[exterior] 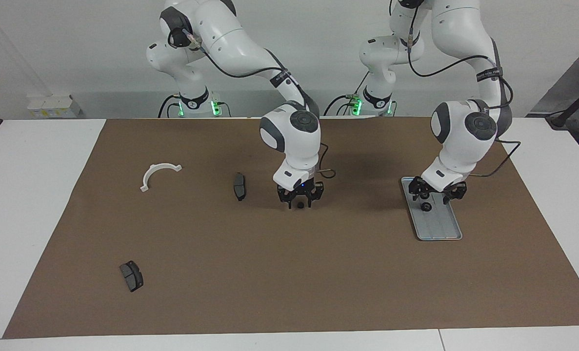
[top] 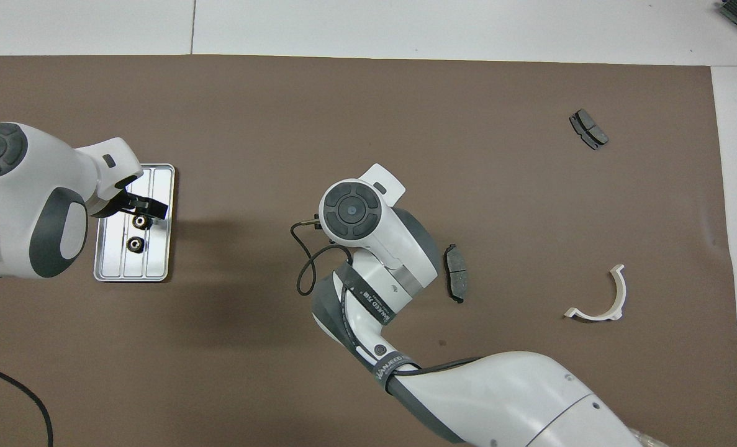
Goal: Pick bearing gear from pile to tray
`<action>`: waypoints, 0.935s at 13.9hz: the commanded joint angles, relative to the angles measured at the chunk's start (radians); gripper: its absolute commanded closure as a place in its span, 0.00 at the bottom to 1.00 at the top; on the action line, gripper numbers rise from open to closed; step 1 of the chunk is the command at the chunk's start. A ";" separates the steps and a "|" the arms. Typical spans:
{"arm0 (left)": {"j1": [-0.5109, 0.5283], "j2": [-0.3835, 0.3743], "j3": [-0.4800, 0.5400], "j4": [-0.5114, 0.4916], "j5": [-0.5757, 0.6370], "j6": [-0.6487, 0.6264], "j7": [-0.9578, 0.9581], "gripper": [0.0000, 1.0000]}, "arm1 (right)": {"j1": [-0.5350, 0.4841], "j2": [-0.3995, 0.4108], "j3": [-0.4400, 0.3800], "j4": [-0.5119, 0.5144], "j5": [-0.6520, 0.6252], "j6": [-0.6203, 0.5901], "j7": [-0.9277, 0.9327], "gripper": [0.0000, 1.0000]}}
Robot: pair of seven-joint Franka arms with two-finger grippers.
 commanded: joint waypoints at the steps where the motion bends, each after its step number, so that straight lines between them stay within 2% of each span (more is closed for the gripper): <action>1: -0.098 0.007 0.010 0.000 -0.012 0.079 -0.180 0.00 | -0.086 -0.105 0.012 -0.044 -0.011 -0.008 0.009 0.00; 4: -0.221 0.010 0.010 -0.013 -0.012 0.173 -0.397 0.00 | -0.167 -0.219 0.012 -0.124 -0.011 -0.011 0.008 0.00; 6: -0.317 0.024 0.011 -0.033 -0.012 0.279 -0.478 0.00 | -0.229 -0.273 0.012 -0.130 -0.011 -0.064 0.007 0.00; 9: -0.446 0.108 0.014 0.004 -0.012 0.415 -0.583 0.00 | -0.341 -0.335 0.010 -0.124 -0.009 -0.118 -0.065 0.00; 13: -0.520 0.177 0.014 0.068 -0.009 0.426 -0.586 0.01 | -0.494 -0.409 0.010 -0.109 0.009 -0.199 -0.237 0.00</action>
